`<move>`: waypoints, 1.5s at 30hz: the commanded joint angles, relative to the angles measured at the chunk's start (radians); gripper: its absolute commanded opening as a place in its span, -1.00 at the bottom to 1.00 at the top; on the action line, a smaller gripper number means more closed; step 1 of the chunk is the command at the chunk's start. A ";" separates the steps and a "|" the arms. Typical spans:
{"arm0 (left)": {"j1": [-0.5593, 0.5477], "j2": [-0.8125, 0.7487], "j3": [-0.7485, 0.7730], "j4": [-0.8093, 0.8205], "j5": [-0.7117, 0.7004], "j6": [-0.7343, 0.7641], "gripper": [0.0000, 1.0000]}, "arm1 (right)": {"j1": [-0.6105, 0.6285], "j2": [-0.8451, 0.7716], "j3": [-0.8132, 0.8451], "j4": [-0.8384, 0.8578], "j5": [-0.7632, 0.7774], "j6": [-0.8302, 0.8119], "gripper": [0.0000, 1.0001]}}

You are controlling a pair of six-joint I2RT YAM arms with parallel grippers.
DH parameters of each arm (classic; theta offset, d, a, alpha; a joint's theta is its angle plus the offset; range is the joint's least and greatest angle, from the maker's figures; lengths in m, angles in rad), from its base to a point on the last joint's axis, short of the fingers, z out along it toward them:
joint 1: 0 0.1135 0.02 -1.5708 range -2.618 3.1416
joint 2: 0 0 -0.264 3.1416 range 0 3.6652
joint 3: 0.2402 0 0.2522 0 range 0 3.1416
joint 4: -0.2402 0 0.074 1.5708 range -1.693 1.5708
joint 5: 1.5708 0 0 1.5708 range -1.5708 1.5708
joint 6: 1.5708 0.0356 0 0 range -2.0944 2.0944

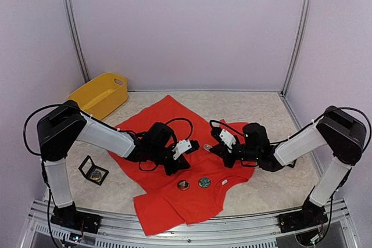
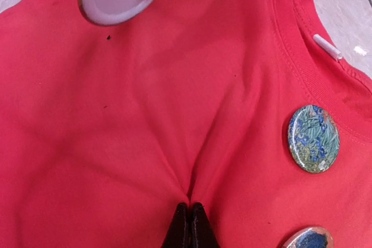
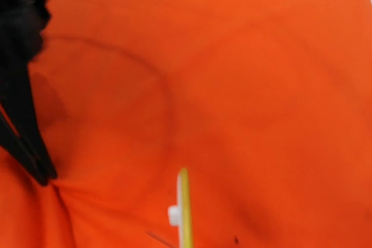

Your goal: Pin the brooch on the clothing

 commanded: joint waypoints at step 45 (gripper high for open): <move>0.019 -0.138 -0.062 0.125 0.120 -0.109 -0.94 | 0.191 0.103 -0.069 0.356 0.000 -0.101 -1.00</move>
